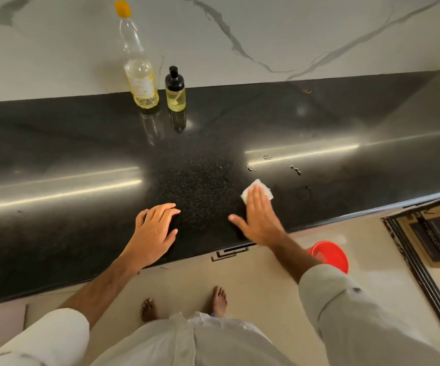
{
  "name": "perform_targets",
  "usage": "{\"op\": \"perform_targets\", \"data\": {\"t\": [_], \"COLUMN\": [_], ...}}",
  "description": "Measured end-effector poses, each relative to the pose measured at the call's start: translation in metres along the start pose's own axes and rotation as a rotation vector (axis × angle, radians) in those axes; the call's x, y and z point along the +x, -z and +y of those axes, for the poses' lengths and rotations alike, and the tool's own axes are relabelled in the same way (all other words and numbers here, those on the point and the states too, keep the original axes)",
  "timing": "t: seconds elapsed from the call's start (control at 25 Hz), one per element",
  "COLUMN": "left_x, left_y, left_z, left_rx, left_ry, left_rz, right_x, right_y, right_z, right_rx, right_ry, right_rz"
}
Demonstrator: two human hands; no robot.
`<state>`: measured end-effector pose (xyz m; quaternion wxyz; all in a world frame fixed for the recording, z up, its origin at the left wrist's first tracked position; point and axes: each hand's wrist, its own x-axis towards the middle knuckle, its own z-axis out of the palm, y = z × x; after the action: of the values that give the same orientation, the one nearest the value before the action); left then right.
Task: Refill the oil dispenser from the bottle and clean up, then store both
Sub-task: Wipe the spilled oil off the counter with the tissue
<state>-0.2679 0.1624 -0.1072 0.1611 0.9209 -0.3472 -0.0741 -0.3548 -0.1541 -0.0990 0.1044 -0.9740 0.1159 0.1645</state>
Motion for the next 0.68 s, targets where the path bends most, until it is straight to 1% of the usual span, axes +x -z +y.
{"op": "perform_targets", "data": {"t": [0.12,0.16,0.24,0.36,0.44,0.56,0.68], "left_x": [0.018,0.024,0.033,0.041,0.04,0.039,0.041], "left_y": [-0.003,-0.004,-0.008,-0.014,-0.016,-0.019,-0.019], "left_z": [0.012,0.016,0.023,0.028,0.029,0.028,0.027], "left_rx": [0.035,0.052,0.098,0.156,0.178,0.198,0.198], "left_ry": [0.028,0.036,0.058,0.104,0.131,0.148,0.157], "left_rz": [0.0,-0.005,-0.007,-0.011,-0.029,-0.042,-0.059], "right_x": [-0.023,-0.035,-0.047,-0.031,-0.001,0.068,0.112], "right_y": [-0.017,-0.02,-0.022,-0.009,0.004,0.022,0.035], "right_z": [-0.038,-0.04,-0.021,0.018,0.027,-0.001,-0.053], "right_rx": [-0.057,-0.066,-0.097,-0.117,-0.114,-0.08,-0.108], "right_ry": [0.287,0.364,0.446,0.397,0.338,0.307,0.371], "right_rz": [-0.02,-0.037,-0.018,-0.002,-0.009,-0.006,-0.01]}}
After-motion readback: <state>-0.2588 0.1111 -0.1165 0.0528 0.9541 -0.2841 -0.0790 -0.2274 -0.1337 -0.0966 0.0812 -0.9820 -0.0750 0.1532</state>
